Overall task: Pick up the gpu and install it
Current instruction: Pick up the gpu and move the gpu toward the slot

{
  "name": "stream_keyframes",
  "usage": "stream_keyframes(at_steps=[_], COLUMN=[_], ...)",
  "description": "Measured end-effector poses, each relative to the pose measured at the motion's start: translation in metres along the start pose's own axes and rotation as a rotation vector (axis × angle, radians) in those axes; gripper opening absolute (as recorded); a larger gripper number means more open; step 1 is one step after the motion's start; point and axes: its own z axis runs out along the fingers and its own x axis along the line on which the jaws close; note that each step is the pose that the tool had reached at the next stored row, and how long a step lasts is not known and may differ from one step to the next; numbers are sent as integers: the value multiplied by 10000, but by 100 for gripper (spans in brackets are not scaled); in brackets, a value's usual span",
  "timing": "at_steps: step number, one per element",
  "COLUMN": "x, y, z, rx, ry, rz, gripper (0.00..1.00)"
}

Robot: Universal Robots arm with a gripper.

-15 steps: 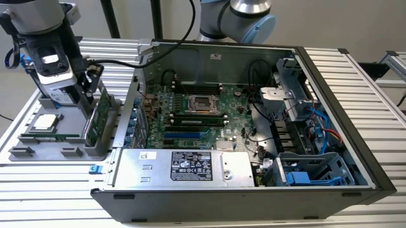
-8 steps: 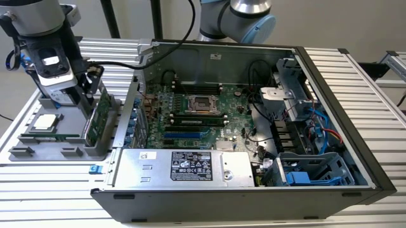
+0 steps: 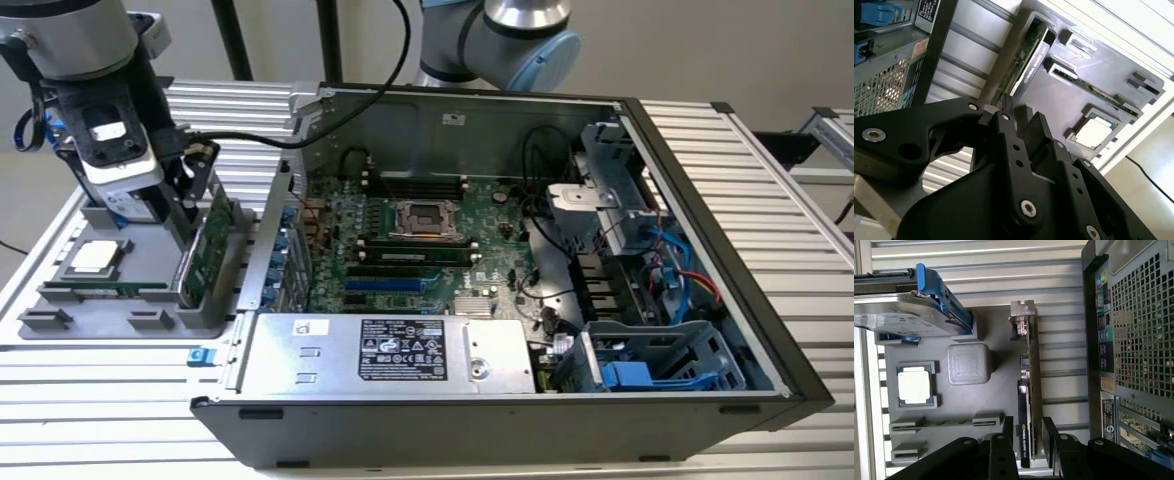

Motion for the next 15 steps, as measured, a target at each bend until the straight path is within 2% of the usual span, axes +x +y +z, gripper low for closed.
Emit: stream_keyframes(at_steps=[8,15], x=[0,0], y=[-1,-7], z=[14,58], rx=[-2,-2], ry=[-3,-2], rz=[0,1], gripper=[100,100])
